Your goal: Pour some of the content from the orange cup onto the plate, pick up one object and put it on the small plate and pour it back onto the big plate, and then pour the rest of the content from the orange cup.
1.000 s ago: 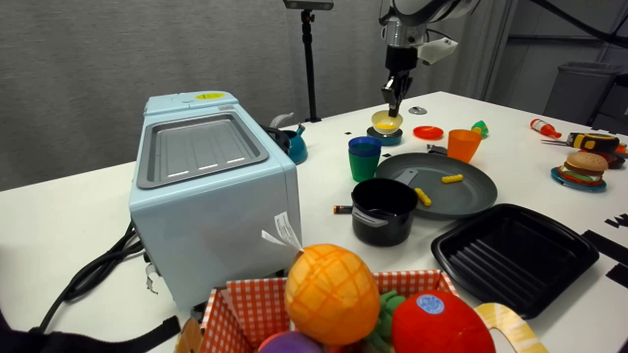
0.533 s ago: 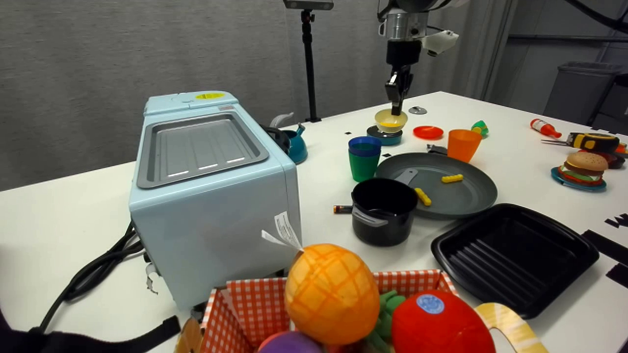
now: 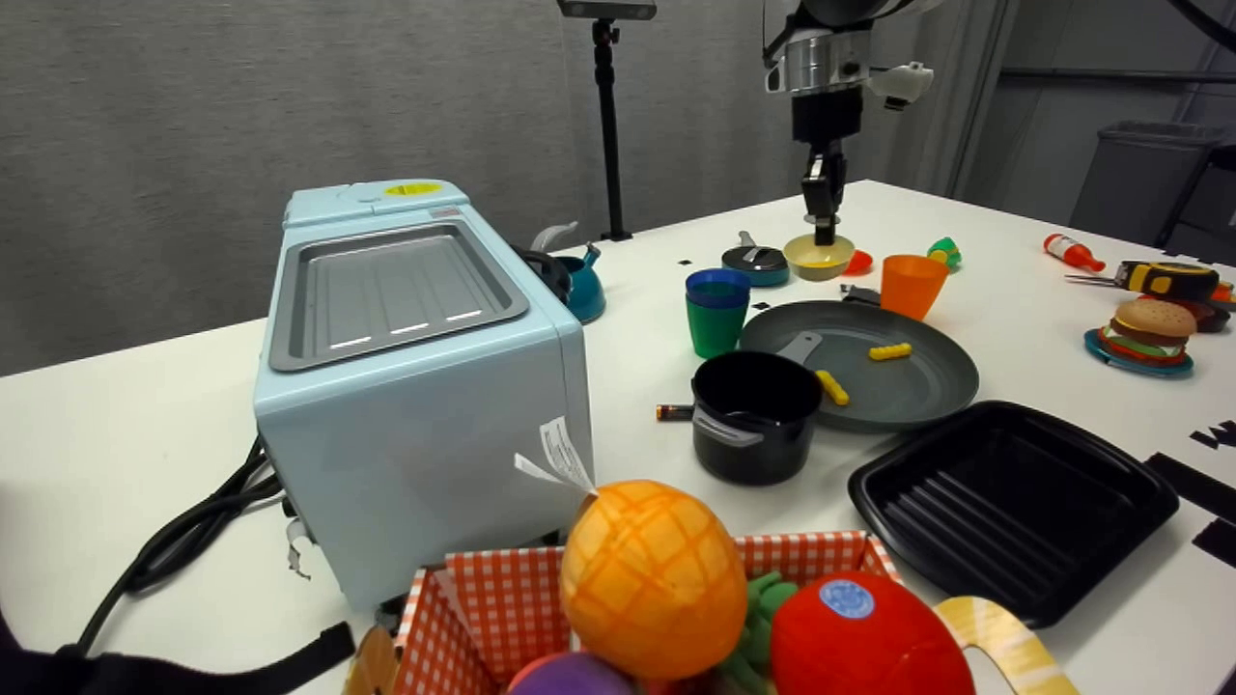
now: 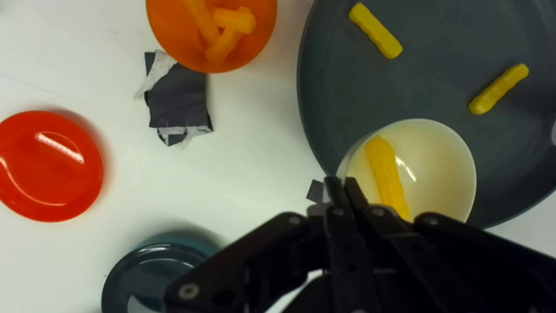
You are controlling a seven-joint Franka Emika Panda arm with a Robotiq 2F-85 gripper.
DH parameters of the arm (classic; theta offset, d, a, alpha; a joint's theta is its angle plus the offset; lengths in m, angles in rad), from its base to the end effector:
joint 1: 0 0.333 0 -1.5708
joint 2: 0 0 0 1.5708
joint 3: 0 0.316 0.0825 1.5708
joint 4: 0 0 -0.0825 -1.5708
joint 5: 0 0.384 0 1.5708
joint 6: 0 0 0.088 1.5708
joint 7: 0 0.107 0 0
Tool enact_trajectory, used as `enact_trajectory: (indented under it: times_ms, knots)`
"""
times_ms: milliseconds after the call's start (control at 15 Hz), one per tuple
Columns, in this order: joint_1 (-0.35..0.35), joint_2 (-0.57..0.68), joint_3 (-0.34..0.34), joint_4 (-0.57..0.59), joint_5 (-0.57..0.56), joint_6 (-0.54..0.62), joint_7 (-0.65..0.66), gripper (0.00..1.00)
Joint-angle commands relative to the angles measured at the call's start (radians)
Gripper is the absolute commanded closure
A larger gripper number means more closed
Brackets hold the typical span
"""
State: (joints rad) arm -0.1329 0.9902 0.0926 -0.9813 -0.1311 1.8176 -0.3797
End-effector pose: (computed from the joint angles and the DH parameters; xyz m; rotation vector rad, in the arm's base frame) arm 0.7633 -0.0668 0.2459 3.0740 0.5359 -0.2450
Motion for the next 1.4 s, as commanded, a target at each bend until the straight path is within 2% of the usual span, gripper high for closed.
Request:
enact_trajectory:
  times_ms: [0,67,533,867,933,1067,1200,1333]
  knots:
    - [-0.001,-0.135,0.008,-0.239,-0.021,0.074,-0.032,0.99]
    - [0.014,-0.157,-0.019,-0.28,-0.007,0.092,-0.044,0.99]
    - [0.049,-0.296,-0.039,-0.598,-0.09,0.378,-0.047,0.99]
    - [0.11,-0.405,-0.086,-0.842,-0.228,0.76,0.036,0.99]
    - [0.103,-0.428,-0.075,-0.892,-0.287,0.838,0.079,0.99]
    - [0.146,-0.469,-0.107,-0.995,-0.416,0.996,0.195,0.99]
    - [0.208,-0.51,-0.187,-1.084,-0.57,1.156,0.338,0.99]
    - [0.334,-0.525,-0.353,-1.125,-0.715,1.301,0.501,0.99]
